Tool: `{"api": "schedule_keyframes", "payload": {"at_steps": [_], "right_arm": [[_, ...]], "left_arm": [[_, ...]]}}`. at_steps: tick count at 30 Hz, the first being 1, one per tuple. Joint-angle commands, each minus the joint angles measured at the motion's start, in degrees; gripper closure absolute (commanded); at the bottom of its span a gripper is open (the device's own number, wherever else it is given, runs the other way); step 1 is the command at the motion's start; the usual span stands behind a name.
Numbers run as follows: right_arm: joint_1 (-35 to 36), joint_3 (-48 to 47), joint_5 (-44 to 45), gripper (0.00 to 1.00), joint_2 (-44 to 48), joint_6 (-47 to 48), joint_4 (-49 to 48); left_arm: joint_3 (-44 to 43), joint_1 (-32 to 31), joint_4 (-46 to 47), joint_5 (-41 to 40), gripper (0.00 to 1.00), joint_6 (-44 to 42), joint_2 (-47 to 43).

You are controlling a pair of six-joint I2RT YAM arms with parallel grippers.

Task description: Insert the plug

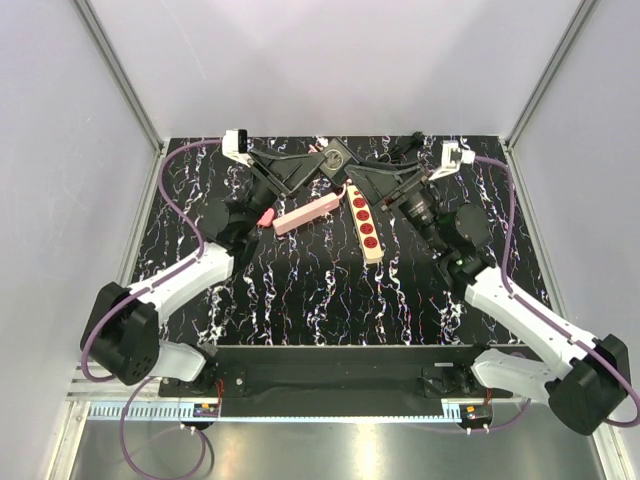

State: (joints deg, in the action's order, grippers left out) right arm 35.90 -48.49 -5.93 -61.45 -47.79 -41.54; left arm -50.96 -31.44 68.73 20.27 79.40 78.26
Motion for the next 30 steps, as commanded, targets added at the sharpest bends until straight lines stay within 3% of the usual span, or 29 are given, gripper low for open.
{"api": "schedule_keyframes", "payload": {"at_steps": [1,4,8,10,12,14,16,18,20,24,30], "right_arm": [[0.31,-4.94,-3.9,0.02,-2.44,4.63,-1.53],[0.22,-8.8,-11.96,0.04,-4.55,7.09,-0.48],[0.31,-9.43,-15.6,0.09,-5.17,6.83,-0.81],[0.22,-7.95,-15.34,0.15,-4.39,6.57,-2.49],[0.22,-7.15,-13.67,0.28,-3.68,6.83,-2.85],[0.22,-5.83,-12.0,0.32,-2.8,7.1,-3.46],[0.22,-4.43,-11.47,0.29,-2.01,6.83,-4.07],[0.22,-3.72,-10.68,0.15,-1.57,6.4,-4.25],[0.14,-3.45,-10.33,0.09,-0.69,5.96,-2.68],[-0.04,-3.54,-11.12,0.08,1.77,4.2,0.05],[-0.83,-6.52,-9.62,0.16,3.89,0.25,7.61]], "left_arm": [[-4.76,-1.87,10.98,-2.08,1.0,-1.88,-0.13],[-4.94,-1.96,14.5,-1.64,1.0,-1.09,1.02],[-6.78,-2.31,20.54,0.47,1.0,1.55,4.43],[-6.44,-2.57,22.41,-0.23,1.0,2.34,5.06],[-5.39,-2.66,24.52,-0.93,1.0,1.91,5.06],[-5.03,-2.66,24.87,-0.94,1.0,1.55,4.89],[-4.68,-2.84,25.49,-0.5,1.0,0.68,4.71],[-4.33,-3.1,25.67,-0.5,1.0,-0.11,4.27],[-3.97,-3.19,25.93,-0.32,1.0,-0.91,3.92],[-3.01,-3.19,26.8,-0.76,1.0,-1.44,3.39],[-5.2,-3.27,26.81,0.99,1.0,-2.14,3.13]]}}
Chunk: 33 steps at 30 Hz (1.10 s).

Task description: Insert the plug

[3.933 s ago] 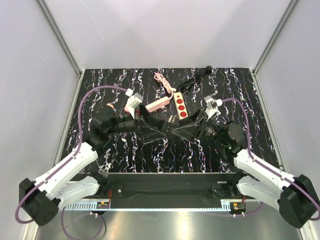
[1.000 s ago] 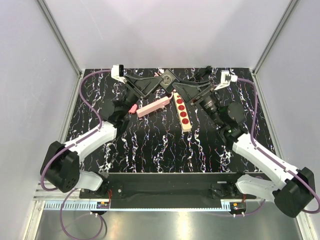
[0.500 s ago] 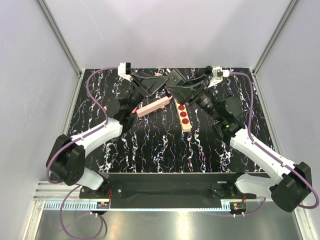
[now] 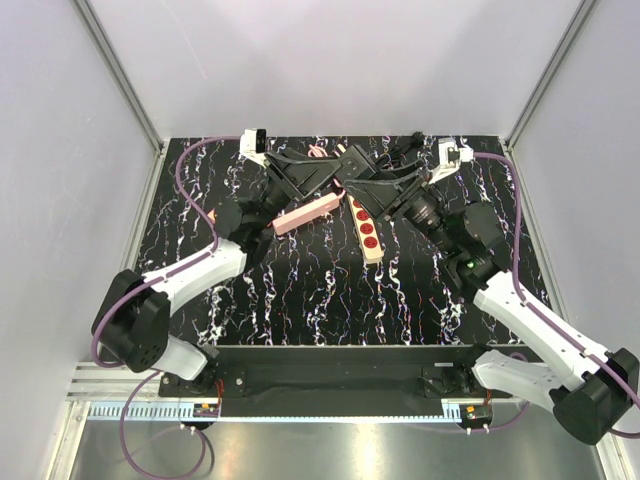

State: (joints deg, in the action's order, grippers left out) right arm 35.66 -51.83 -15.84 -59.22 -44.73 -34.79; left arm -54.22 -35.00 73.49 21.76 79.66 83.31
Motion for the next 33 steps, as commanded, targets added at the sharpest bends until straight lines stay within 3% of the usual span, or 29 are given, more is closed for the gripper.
{"api": "schedule_keyframes", "payload": {"at_steps": [1,6,10,13,14,15,19,23,27,33], "right_arm": [[-0.59,-3.45,0.02,0.17,1.48,-3.25,1.38],[-1.03,-1.79,0.63,0.27,1.56,-5.45,-1.49],[-1.56,-0.64,-1.91,0.6,0.6,-5.98,-5.89],[-1.99,2.78,-2.97,0.77,0.51,-6.42,-13.51],[-2.26,3.75,-3.15,0.89,0.77,-6.34,-15.29],[-2.61,5.41,-2.97,0.98,1.73,-6.16,-16.79],[-4.45,5.61,-5.33,1.0,4.9,-1.26,-7.07],[-5.16,5.07,-14.56,1.0,6.4,4.03,0.41],[-5.16,4.47,-25.09,1.0,6.31,7.63,7.61],[-5.25,3.06,-36.01,1.0,5.08,10.1,10.7]], "left_arm": [[-2.38,0.29,21.96,-0.14,1.0,-2.31,-1.92],[-3.53,-0.06,22.04,1.88,1.0,-3.46,-2.8],[-2.91,-0.06,21.96,2.85,0.98,-3.37,-3.5],[-1.34,0.02,21.78,4.51,0.49,-3.11,-4.29],[-0.9,0.11,21.26,6.35,0.34,-3.45,-4.56],[-0.54,0.11,20.38,7.58,0.31,-3.63,-5.08],[4.27,1.69,16.61,12.42,0.1,-3.11,-7.19],[7.37,5.46,10.54,19.44,0.07,-4.67,-10.44],[7.55,6.09,-2.43,26.04,0.05,-11.44,-15.35],[7.19,6.09,-12.93,33.16,0.02,-17.7,-18.44]]}}
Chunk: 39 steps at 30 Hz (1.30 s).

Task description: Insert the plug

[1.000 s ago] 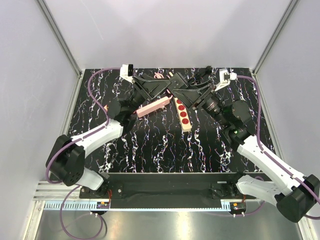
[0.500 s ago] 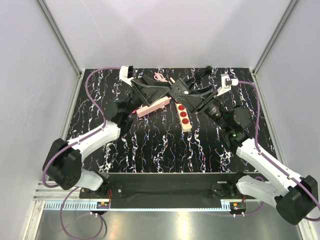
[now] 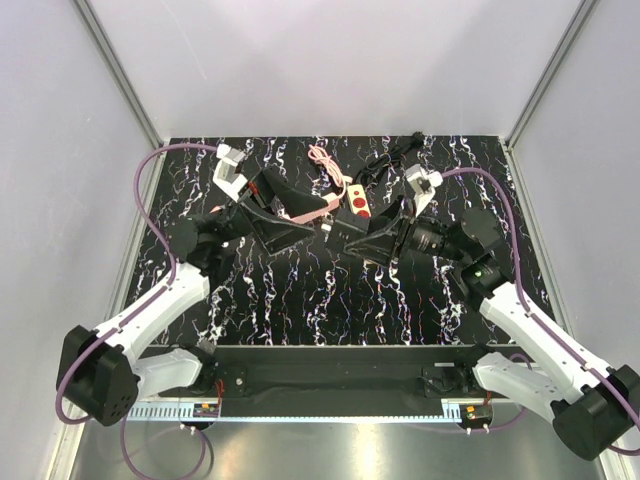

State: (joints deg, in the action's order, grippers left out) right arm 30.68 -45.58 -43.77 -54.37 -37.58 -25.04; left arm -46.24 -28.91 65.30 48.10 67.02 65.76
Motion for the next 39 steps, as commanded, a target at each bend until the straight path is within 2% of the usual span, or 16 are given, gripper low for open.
{"api": "schedule_keyframes", "payload": {"at_steps": [1,4,9,18,25,28,29,30,32,33,35,36,38,39], "right_arm": [[-0.18,-3.37,-8.7,1.0,0.23,3.48,1.3],[-0.18,-3.64,-12.12,1.0,-0.21,3.48,1.22],[-0.18,-2.67,-14.68,1.0,-1.18,1.64,-1.41],[-0.18,-2.32,-15.12,1.0,-3.81,-0.38,-2.99],[-0.18,-3.02,-15.38,1.0,-5.75,0.32,-1.24],[-0.18,-3.11,-15.73,1.0,-6.1,-0.03,-1.68],[-0.27,-3.11,-15.73,1.0,-6.19,-0.03,-1.25],[-0.18,-3.2,-15.39,1.0,-6.19,0.05,-0.72],[-0.27,-3.55,-13.55,1.0,-6.01,0.32,1.55],[-0.18,-3.64,-12.75,0.98,-5.92,0.23,2.18],[-0.18,-3.55,-10.21,0.87,-5.75,-0.56,3.41],[-0.27,-3.46,-9.07,0.73,-5.57,-1.95,3.5],[-0.27,-2.67,-6.08,0.67,-5.22,-3.45,3.16],[-0.27,-2.23,-5.46,0.56,-5.05,-4.85,2.72]], "left_arm": [[-0.44,-0.01,-4.65,7.71,0.02,-4.89,-0.89],[-0.26,-0.01,-8.68,10.26,0.03,-5.85,-0.98],[-0.78,-0.1,-19.31,11.05,0.03,-12.35,-1.33],[-0.08,-1.59,-19.15,11.23,0.02,-11.83,-0.1],[-0.78,-3.79,-23.37,10.97,0.13,-13.23,1.21],[-1.22,-3.7,-23.99,11.06,0.32,-13.5,1.74],[-1.31,-3.7,-24.08,11.05,0.51,-13.5,2.18],[-1.57,-3.7,-24.25,11.05,0.61,-13.41,2.36],[-1.75,-3.7,-24.17,11.05,0.75,-13.06,2.8],[-1.66,-3.7,-23.38,11.23,0.87,-12.89,2.97],[-1.4,-3.7,-21.8,11.23,0.97,-11.92,3.15],[-1.14,-3.7,-21.62,10.97,1.0,-11.74,3.06],[-0.7,-3.7,-21.62,9.66,1.0,-11.83,2.71],[-0.35,-3.61,-21.53,9.21,1.0,-11.74,2.45]]}}
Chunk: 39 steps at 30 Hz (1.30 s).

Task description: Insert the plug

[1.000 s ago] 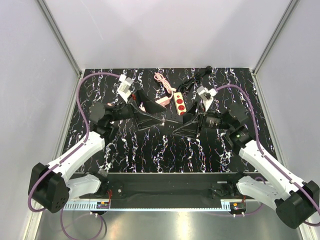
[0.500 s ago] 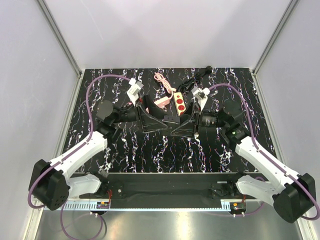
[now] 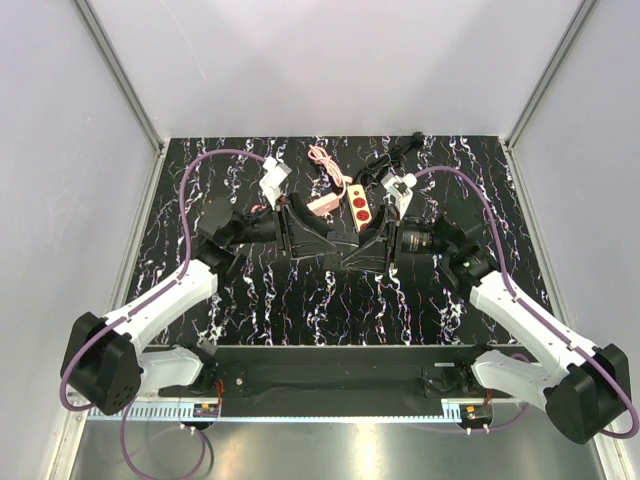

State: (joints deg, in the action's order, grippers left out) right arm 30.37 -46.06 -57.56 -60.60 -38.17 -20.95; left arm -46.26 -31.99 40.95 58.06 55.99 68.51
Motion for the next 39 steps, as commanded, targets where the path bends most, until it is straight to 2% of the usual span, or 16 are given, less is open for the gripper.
{"api": "schedule_keyframes", "payload": {"at_steps": [1,2,4,8,12,15,17,24,29,31,39], "right_arm": [[0.04,-0.97,8.6,0.51,1.27,-4.97,-2.07],[0.04,-0.52,8.95,0.46,1.53,-5.68,-3.82],[0.04,0.53,9.13,0.42,1.71,-7.7,-5.24],[0.04,1.5,8.96,0.41,1.36,-11.3,-10.32],[0.13,1.77,9.04,0.42,1.27,-13.06,-12.09],[0.04,2.03,8.69,0.4,1.1,-14.2,-13.32],[0.04,2.21,8.34,0.36,0.83,-14.73,-14.03],[0.04,3.43,6.94,0.35,-0.04,-15.96,-17.28],[0.13,4.49,5.7,0.37,-0.57,-18.95,-23.42],[0.04,4.67,4.66,0.34,-1.45,-20.09,-25.53],[-0.05,5.11,4.65,0.31,-2.42,-19.66,-25.46]], "left_arm": [[-0.32,-0.53,2.82,-1.54,1.0,-0.79,-0.66],[-0.23,-0.53,2.91,-2.07,1.0,-0.7,-0.75],[0.03,-0.53,2.82,-3.39,1.0,-0.79,-1.18],[0.03,-0.53,3.87,-4.71,1.0,-0.18,-1.89],[0.29,-0.53,4.05,-5.15,1.0,0.18,-2.15],[0.91,-0.53,3.88,-5.86,1.0,-0.09,-2.77],[1.26,-0.53,3.61,-6.56,1.0,-0.26,-3.03],[1.52,-0.53,4.14,-7.52,1.0,0.09,-2.77],[2.14,-0.53,4.05,-7.88,1.0,-0.09,-2.68],[2.49,-0.53,4.05,-8.14,1.0,-0.26,-2.68],[2.93,-0.53,3.44,-8.05,1.0,-0.7,-3.21]]}}
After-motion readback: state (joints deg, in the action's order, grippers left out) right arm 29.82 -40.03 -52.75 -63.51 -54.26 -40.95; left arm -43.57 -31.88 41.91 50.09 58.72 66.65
